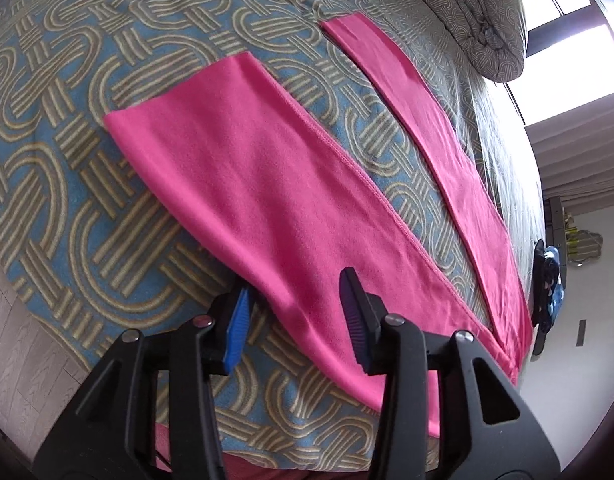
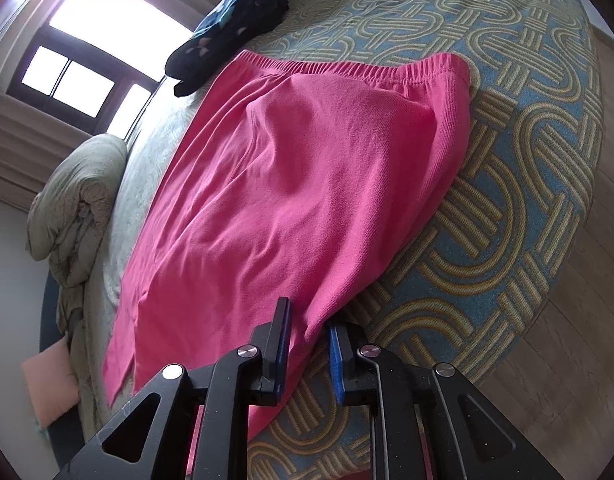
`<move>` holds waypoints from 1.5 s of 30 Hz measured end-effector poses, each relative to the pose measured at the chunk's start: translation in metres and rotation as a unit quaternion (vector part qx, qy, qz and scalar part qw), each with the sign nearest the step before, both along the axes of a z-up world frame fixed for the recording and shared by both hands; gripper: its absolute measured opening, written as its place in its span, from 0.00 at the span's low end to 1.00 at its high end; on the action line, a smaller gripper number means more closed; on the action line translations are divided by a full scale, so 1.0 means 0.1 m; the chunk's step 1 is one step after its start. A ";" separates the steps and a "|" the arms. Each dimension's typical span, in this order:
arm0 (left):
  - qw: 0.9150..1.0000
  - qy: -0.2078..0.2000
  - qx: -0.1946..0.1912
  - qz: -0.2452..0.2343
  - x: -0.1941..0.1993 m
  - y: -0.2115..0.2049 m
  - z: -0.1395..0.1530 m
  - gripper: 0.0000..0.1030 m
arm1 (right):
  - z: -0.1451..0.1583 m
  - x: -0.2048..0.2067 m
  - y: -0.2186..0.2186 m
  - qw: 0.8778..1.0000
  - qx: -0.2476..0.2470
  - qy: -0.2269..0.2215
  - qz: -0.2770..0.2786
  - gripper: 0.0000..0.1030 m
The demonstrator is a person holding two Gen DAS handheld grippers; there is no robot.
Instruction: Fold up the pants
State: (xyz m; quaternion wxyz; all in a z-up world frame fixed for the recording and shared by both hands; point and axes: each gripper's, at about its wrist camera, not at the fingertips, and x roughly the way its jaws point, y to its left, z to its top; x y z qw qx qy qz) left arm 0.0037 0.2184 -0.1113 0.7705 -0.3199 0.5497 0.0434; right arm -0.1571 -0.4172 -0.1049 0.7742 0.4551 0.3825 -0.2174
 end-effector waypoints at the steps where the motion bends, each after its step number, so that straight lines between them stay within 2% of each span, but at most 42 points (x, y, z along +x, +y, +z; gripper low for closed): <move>1: 1.000 -0.001 0.018 -0.007 0.01 -0.01 0.01 0.08 | 0.00 0.00 0.00 1.000 -0.002 0.001 0.001 0.17; 3: 1.000 -0.005 0.015 -0.008 0.00 0.01 0.00 0.05 | 0.02 0.00 0.01 1.000 -0.011 0.004 0.002 0.07; 6: 1.000 -0.009 0.010 -0.003 -0.02 0.07 0.01 0.04 | 0.05 -0.03 0.01 1.000 -0.019 -0.001 0.001 0.05; 10: 1.000 -0.011 0.006 0.000 -0.02 0.11 0.08 0.04 | 0.11 -0.01 0.01 1.000 -0.023 -0.014 0.002 0.04; 22: 0.998 -0.069 0.007 -0.008 0.28 0.00 0.53 0.04 | 0.57 0.25 0.01 0.994 -0.033 -0.097 0.022 0.04; 29: 0.995 -0.091 0.018 -0.019 0.65 -0.09 0.75 0.03 | 0.79 0.63 -0.05 0.990 -0.046 -0.128 0.034 0.04; 36: 0.996 -0.086 0.011 -0.014 1.10 -0.15 0.85 0.04 | 0.95 1.07 -0.09 0.988 -0.058 -0.139 0.039 0.04; 41: 0.997 -0.074 0.013 -0.008 1.55 -0.25 0.87 0.03 | 0.99 1.43 -0.21 0.990 -0.055 -0.129 0.032 0.04; 45: 0.998 -0.055 0.026 -0.011 2.03 -0.34 0.78 0.04 | 0.95 1.85 -0.32 0.992 -0.059 -0.102 0.038 0.04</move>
